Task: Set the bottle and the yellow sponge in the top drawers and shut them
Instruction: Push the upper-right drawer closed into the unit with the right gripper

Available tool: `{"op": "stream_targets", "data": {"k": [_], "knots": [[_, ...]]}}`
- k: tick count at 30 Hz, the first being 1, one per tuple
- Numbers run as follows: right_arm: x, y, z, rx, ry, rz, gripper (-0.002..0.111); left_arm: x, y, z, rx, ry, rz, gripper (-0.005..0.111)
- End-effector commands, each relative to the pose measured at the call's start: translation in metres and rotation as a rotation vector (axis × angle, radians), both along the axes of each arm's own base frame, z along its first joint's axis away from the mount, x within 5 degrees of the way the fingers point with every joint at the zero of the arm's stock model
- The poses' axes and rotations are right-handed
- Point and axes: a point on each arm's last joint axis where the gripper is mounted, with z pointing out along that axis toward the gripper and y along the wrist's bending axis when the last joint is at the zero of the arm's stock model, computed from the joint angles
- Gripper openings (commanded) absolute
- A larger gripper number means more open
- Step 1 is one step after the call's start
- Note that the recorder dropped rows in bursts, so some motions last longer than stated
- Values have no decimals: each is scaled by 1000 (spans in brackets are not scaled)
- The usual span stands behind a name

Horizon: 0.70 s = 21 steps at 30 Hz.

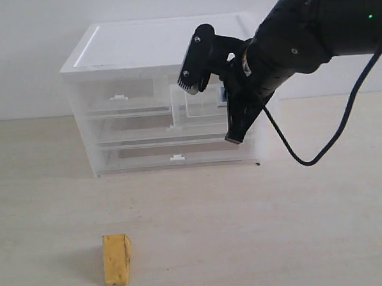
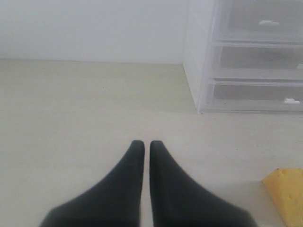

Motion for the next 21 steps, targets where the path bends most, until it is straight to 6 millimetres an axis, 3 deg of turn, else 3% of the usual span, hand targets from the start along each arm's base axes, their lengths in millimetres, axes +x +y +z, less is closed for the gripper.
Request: {"op": "stream_targets", "data": {"k": [1,10,13,17,21], "knots": [[12,1,-6,8,-68,-21,0,0,0,-1,0,2,2,4],[40,11,-9,112,-152,-156,0,0,0,-1,0,2,2,4],[35,8,-4,139,-110,-196,0,0,0,-1,0,2,2,4],[10,5,14,173,55,-149,0,0,0,-1,0,2,2,4],[8,-20,23,336,200,-311,0,0,0,-1,0,2,2,4]]}}
